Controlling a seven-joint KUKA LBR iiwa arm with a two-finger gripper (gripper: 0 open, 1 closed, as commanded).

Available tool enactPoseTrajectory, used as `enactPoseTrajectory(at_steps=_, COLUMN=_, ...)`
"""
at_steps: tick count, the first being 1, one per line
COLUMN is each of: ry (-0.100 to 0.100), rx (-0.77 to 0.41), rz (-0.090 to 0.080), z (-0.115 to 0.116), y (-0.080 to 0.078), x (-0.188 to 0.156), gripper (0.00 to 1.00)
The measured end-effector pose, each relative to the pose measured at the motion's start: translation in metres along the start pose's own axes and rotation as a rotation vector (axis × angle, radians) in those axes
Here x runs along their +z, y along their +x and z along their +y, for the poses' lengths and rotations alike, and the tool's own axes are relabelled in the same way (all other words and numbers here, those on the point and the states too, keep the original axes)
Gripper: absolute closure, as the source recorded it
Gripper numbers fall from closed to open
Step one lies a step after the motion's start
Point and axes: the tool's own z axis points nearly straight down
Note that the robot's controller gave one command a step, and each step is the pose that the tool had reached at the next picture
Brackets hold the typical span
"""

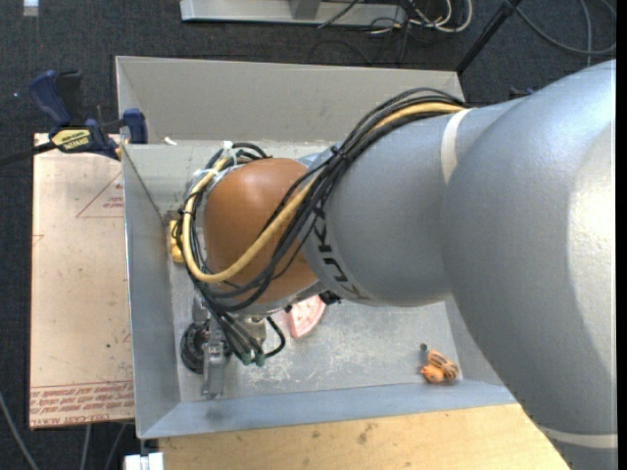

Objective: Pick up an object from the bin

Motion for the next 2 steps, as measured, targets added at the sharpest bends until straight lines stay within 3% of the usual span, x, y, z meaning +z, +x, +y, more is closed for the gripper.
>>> enactPoseTrajectory(at_steps=1, ry=-0.002, rx=0.005, rz=-0.007, z=-0.001, y=-0.002, x=-0.004, gripper=0.00)
enactPoseTrajectory(at_steps=2, ry=0.001, rx=-0.272, rz=-0.007, z=-0.012, y=0.003, x=0.059, gripper=1.00)
